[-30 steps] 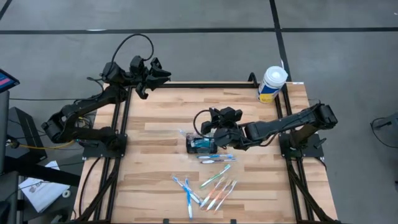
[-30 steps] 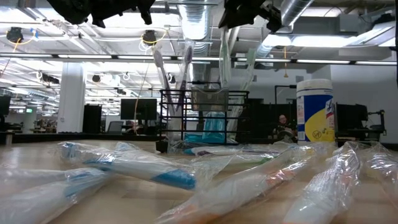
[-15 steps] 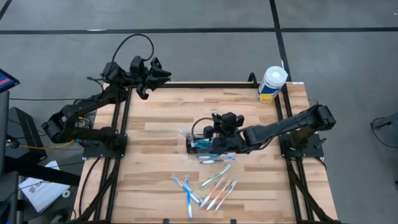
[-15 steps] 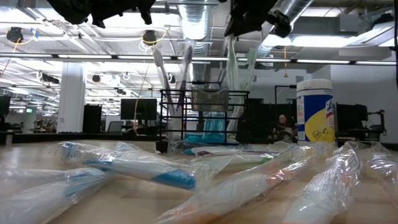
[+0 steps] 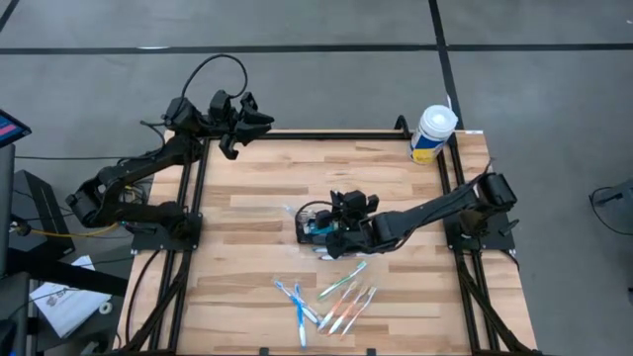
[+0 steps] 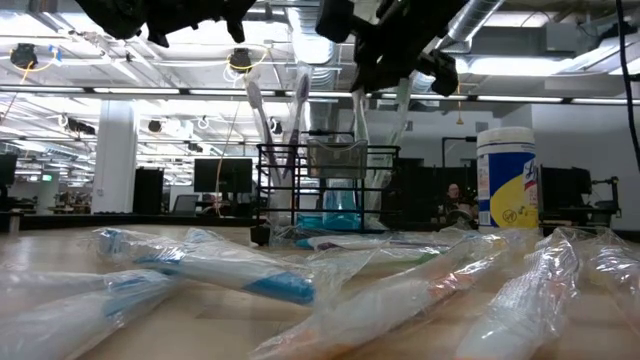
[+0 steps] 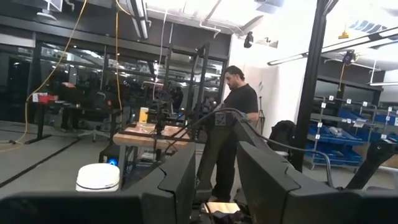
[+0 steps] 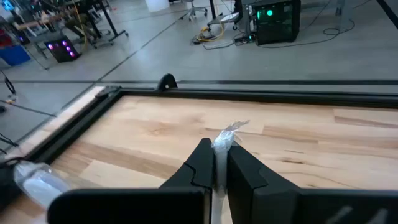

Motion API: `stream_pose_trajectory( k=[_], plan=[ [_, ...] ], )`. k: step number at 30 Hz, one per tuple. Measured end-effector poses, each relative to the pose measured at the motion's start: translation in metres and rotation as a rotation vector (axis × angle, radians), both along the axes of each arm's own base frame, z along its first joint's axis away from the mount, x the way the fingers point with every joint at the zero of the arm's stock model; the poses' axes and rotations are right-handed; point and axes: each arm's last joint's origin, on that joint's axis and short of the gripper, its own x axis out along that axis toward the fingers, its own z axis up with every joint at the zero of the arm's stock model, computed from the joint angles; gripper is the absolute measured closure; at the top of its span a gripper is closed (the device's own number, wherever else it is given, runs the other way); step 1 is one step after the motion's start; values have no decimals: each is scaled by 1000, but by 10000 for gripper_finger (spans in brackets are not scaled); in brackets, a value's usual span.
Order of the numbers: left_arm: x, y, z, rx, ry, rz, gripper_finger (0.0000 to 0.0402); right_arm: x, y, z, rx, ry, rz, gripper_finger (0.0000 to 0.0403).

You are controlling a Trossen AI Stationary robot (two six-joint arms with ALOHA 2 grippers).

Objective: Pick & Place toothbrushing station
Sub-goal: Put the green toothbrush into the black wire organizer

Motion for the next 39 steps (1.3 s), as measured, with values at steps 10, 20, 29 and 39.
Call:
stream_pose_trajectory(
  k=[10, 20, 29, 39],
  plan=[
    [0, 0, 0, 5, 1, 2, 287, -1, 1, -2, -72, -2, -42, 393],
    [0, 0, -1, 54, 5, 2, 287, -5, 5, -3, -92, 35, -32, 393],
    [0, 0, -1, 49, 9, -2, 287, -13, 15, -29, -73, -27, -3, 393],
    [0, 0, -2, 46, 13, -6, 287, -12, 10, -28, -90, -32, -24, 312]
  ],
)
